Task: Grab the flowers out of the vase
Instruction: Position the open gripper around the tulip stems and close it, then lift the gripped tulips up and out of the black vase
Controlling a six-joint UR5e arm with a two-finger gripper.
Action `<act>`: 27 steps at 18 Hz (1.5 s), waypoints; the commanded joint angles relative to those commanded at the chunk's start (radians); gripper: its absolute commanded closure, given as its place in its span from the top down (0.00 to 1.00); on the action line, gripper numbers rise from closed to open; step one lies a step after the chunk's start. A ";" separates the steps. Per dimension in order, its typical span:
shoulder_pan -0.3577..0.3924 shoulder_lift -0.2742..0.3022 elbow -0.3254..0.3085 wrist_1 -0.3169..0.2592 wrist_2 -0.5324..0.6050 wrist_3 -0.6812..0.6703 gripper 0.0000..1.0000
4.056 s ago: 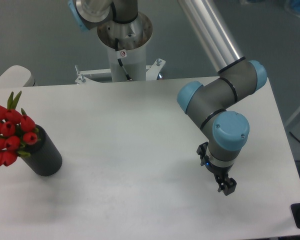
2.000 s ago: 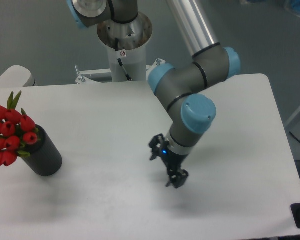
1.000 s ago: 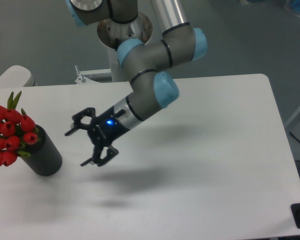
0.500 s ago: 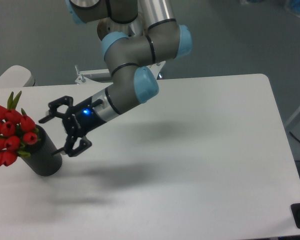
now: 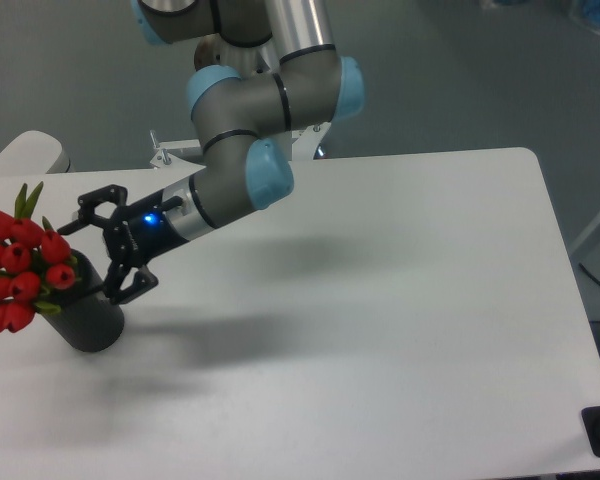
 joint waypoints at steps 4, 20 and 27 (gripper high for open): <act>-0.023 -0.023 0.000 0.052 -0.003 -0.009 1.00; -0.006 -0.014 0.005 0.069 -0.015 -0.026 0.10; 0.046 0.017 0.026 0.069 -0.124 -0.072 0.09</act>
